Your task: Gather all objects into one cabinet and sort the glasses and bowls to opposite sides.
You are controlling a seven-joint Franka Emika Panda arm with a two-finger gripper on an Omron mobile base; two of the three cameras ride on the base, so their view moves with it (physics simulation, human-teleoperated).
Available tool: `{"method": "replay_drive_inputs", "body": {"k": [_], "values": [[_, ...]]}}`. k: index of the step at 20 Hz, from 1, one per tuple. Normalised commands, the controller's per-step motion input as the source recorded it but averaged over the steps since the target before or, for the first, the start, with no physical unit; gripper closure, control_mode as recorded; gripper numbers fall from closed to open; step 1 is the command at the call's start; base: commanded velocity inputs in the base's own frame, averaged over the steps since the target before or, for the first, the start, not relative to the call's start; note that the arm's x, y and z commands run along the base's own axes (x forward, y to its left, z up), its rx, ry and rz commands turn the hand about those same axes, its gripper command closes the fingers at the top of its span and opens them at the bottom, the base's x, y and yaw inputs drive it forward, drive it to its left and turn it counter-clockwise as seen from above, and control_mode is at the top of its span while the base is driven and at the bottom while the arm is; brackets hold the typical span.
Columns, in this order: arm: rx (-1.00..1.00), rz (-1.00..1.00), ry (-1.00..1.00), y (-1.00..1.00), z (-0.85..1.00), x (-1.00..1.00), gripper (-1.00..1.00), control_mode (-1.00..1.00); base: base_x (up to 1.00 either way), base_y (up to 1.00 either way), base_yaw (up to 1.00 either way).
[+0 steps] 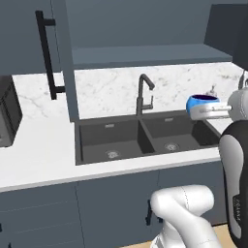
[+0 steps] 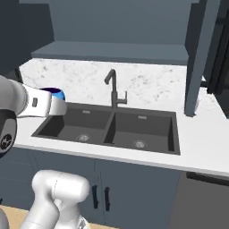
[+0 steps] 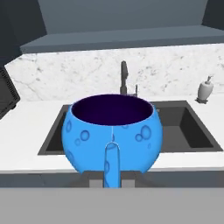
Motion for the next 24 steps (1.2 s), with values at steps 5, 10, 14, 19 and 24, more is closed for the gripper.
{"method": "replay_drive_inputs", "body": {"k": [5, 10, 14, 19, 24], "values": [[0.0, 0.0, 0.0, 0.0, 0.0, 0.0, 1.0, 1.0, -1.0, -0.3, -0.02], [0.0, 0.0, 0.0, 0.0, 0.0, 0.0, 1.0, 1.0, -0.87, -0.52, -0.04], [0.0, 0.0, 0.0, 0.0, 0.0, 0.0, 1.0, 1.0, -0.34, -0.83, -0.04], [0.0, 0.0, 0.0, 0.0, 0.0, 0.0, 1.0, 1.0, -0.08, -1.0, -0.07], [0.0, 0.0, 0.0, 0.0, 0.0, 0.0, 1.0, 1.0, -0.02, -1.0, -0.08]]}}
